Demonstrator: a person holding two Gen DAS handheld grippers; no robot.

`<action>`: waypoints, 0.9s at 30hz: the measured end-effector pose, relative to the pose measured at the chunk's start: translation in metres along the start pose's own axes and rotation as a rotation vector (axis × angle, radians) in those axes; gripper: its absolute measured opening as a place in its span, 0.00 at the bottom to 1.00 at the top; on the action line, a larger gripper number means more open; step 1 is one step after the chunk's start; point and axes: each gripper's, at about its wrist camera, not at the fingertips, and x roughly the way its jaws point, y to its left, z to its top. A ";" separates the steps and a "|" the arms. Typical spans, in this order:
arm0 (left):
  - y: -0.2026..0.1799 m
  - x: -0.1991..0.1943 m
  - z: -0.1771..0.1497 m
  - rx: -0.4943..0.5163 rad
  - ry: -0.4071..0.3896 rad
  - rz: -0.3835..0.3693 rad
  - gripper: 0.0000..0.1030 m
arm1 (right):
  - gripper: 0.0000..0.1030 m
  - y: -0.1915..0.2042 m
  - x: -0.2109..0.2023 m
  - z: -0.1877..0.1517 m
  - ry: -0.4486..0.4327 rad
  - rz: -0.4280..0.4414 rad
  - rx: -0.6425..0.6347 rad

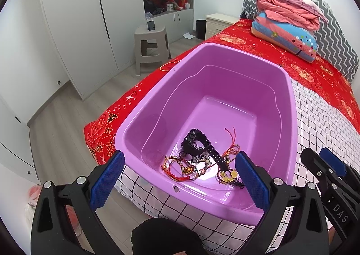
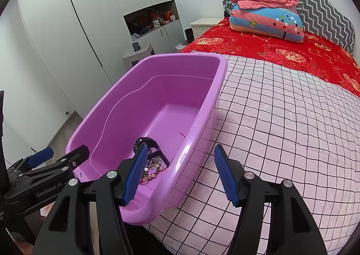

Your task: Organize jewelry

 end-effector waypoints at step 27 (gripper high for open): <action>0.005 0.001 -0.003 -0.025 0.000 -0.042 0.94 | 0.57 0.003 -0.003 0.000 -0.005 -0.003 -0.013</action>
